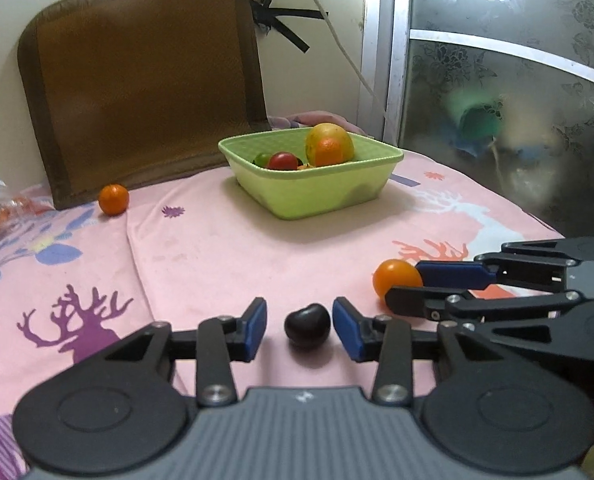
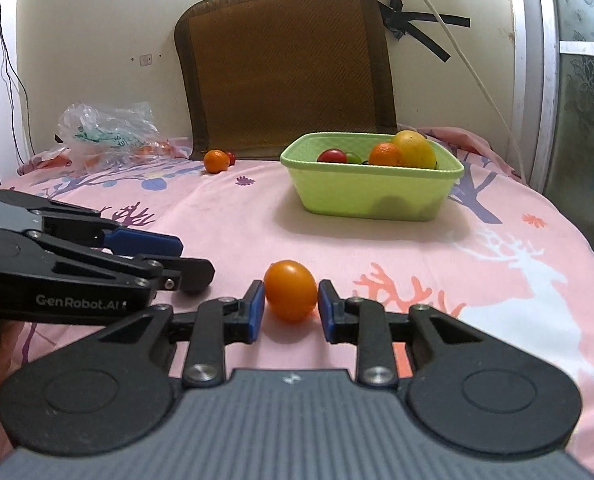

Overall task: Organize fruits
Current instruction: 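Carry both tomatoes into the green bowl and open both grippers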

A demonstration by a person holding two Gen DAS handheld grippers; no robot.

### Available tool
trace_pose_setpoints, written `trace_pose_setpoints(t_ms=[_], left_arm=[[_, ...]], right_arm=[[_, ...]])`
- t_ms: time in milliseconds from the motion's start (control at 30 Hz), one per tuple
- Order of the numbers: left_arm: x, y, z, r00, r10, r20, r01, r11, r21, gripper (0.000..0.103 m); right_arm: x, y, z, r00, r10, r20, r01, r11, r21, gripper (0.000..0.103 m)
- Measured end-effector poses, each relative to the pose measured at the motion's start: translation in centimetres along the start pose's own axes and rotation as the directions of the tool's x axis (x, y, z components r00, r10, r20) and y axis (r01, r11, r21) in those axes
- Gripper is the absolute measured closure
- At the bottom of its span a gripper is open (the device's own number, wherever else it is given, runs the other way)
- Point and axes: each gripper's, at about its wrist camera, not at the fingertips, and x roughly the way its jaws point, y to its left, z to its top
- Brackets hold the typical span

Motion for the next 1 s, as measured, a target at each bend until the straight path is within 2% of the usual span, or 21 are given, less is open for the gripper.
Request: trace_pose_setpoints(t_ms=[267,467,533,600,667,833,1000], left_arm=[[0.5,-0.2,-0.1,1.000,-0.001,-0.017,0.001,1.000,-0.001,0.066],[0.9,0.3,-0.3,0.999,-0.029,-0.024,0.028,0.999,-0.035,0.066],[0.9,0.4,-0.3,0.999,-0.037,-0.022,0.036,0.999,-0.034,0.069],[0.9,0.3,-0.3,0.998,-0.063,-0.024,0.062,0.997,-0.038,0.077],[0.8,0.3,-0.1,0.997,-0.069,-0.022,0.069,0.997,-0.037,0.077],[0.5,1.4,2.1,0.993,-0.114,0.014,0.114,0.991,-0.075,0.077],[1.4,2.3,6.9,0.991,-0.119,0.061,0.122,0.991,-0.053,0.077]], right_arm=[[0.3,-0.2,-0.1,1.000,0.013,-0.005,-0.013,1.000,0.005,0.071],[0.5,-0.2,-0.1,1.000,0.018,-0.009,-0.018,1.000,0.007,0.071],[0.5,-0.2,-0.1,1.000,0.019,-0.010,-0.019,1.000,0.004,0.071],[0.5,-0.3,-0.1,1.000,0.019,-0.009,-0.019,1.000,0.000,0.072],[0.4,-0.4,0.0,1.000,0.020,-0.004,-0.020,1.000,0.010,0.072],[-0.1,-1.2,1.2,0.998,0.021,0.063,-0.024,0.999,0.043,0.072],[0.6,-2.3,4.5,0.987,-0.019,0.160,0.015,1.000,0.026,0.072]])
